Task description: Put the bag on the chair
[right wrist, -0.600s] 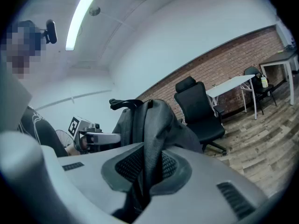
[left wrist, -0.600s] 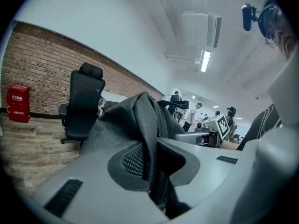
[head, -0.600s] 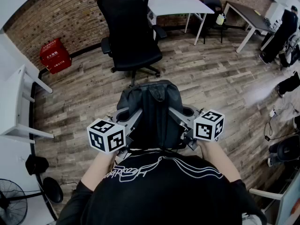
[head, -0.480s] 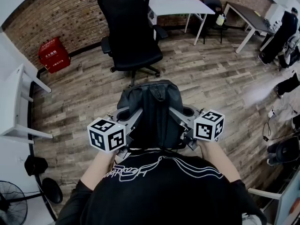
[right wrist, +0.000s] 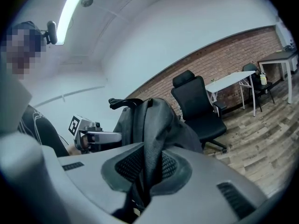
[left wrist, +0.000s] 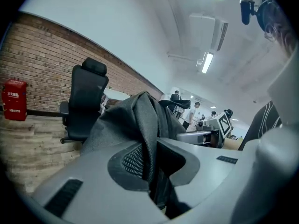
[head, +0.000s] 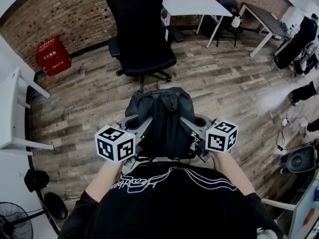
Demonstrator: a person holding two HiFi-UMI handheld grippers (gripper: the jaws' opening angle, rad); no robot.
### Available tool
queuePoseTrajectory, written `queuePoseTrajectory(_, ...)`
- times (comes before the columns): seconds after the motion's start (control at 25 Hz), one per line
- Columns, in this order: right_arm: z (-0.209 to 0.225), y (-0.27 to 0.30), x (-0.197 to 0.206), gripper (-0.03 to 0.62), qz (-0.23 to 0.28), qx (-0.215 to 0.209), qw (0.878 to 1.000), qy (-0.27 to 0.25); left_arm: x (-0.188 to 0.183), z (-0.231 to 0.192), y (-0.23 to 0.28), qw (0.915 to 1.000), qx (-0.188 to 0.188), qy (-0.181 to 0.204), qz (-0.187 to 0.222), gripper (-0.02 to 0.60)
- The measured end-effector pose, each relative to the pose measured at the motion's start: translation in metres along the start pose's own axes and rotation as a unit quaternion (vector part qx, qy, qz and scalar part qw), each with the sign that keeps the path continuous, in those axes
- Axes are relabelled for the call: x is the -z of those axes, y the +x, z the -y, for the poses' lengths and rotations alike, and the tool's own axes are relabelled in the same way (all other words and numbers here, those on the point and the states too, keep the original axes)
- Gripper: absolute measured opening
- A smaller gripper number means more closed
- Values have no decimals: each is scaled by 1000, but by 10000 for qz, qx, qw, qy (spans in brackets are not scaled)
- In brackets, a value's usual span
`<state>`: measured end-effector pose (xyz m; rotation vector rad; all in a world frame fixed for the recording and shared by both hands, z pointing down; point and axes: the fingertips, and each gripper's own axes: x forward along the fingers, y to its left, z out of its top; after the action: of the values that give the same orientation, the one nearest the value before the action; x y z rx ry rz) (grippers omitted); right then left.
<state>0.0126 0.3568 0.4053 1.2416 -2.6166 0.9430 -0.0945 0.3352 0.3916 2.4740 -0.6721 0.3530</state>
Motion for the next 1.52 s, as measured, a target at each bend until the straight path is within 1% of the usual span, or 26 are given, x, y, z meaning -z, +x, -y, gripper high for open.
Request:
queuePoseTrajectory(0.28, -1, 43, 7, 31, -95, 61, 9999, 102, 5, -43, -9, 9998, -8, -88, -189, 67)
queuePoseTrajectory(0.52, -2, 67, 5, 31, -143, 25, 9997, 203, 0, -68, -12, 9997, -38, -24, -225, 67)
queuePoseTrajectory(0.72, 12, 84, -6, 31, -244, -36, 9995, 172, -7, -89, -2, 9996, -136, -67, -227, 67)
queuePoseTrajectory(0.96, 40, 123, -22, 31, -403, -272, 9987, 164, -20, -128, 17, 9986, -404, -234, -249, 67)
queuePoseTrajectory(1.16, 71, 168, -45, 32, -534, -520, 9968, 281, -43, -173, 38, 9962, -680, -383, -379, 67)
queuePoseTrajectory(1.36, 115, 207, -77, 32, -576, -662, 9952, 444, -75, -216, 76, 9935, -888, -437, -566, 67)
queuePoseTrajectory(1.52, 156, 229, -103, 32, -579, -684, 9949, 468, -98, -243, 114, 9918, -969, -468, -686, 67)
